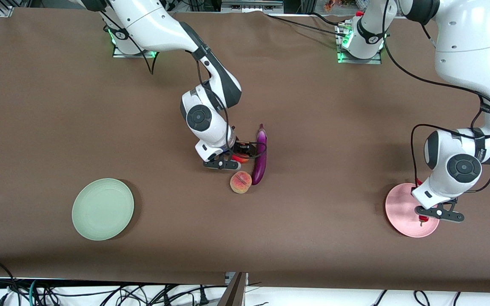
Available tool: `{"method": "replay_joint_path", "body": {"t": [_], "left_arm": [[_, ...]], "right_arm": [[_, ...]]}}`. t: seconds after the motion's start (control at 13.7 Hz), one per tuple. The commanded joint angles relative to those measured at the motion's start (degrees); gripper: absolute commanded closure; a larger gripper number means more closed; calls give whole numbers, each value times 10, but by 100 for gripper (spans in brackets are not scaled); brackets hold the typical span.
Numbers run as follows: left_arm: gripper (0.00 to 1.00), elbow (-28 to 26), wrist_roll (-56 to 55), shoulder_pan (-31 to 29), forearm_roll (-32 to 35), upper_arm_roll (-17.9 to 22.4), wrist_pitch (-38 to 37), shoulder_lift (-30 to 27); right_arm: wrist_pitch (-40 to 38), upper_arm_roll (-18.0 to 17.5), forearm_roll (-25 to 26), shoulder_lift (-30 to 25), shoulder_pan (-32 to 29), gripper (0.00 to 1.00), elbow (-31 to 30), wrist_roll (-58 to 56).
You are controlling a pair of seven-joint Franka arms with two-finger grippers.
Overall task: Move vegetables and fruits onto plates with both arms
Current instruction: 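Carry the chili to the pink plate while the right gripper grasps the apple, then release the chili while the right gripper carries the apple to the green plate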
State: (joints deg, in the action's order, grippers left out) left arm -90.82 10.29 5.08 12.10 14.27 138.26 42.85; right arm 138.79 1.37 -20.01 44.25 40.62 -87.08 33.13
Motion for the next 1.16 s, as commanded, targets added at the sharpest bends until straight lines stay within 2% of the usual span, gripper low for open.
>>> {"method": "replay_joint_path", "body": {"t": [0.0,0.36,0.44,0.51,0.58,0.66,0.8,0.87,0.95,1.02,1.09], "left_arm": [[90,28,4,-2,10,-1,2,20],[85,54,2,-2,8,-2,6,42],[79,54,2,-2,8,-2,6,43],[38,54,1,-2,6,-2,6,43],[2,54,3,-2,6,-2,6,42],[0,54,5,-2,6,-2,6,40],[0,54,3,-3,6,-5,5,36],[0,54,1,0,6,-5,3,35],[0,50,-1,2,5,-6,-4,27],[0,49,-2,2,4,-15,-24,13],[0,53,-3,2,4,-26,-53,5]], "right_arm": [[4,6,-7,10,8,0,13,-3],[4,6,17,15,9,0,13,-3],[4,6,20,16,9,0,13,-4],[4,6,21,16,9,0,13,-4],[4,6,21,16,9,0,13,-3],[4,6,21,19,12,2,13,-2],[7,6,21,19,14,21,13,0],[11,6,24,19,14,38,13,-2],[15,6,27,19,13,67,13,1],[16,7,28,18,13,74,13,-2],[13,10,30,14,12,75,14,-6]]}}
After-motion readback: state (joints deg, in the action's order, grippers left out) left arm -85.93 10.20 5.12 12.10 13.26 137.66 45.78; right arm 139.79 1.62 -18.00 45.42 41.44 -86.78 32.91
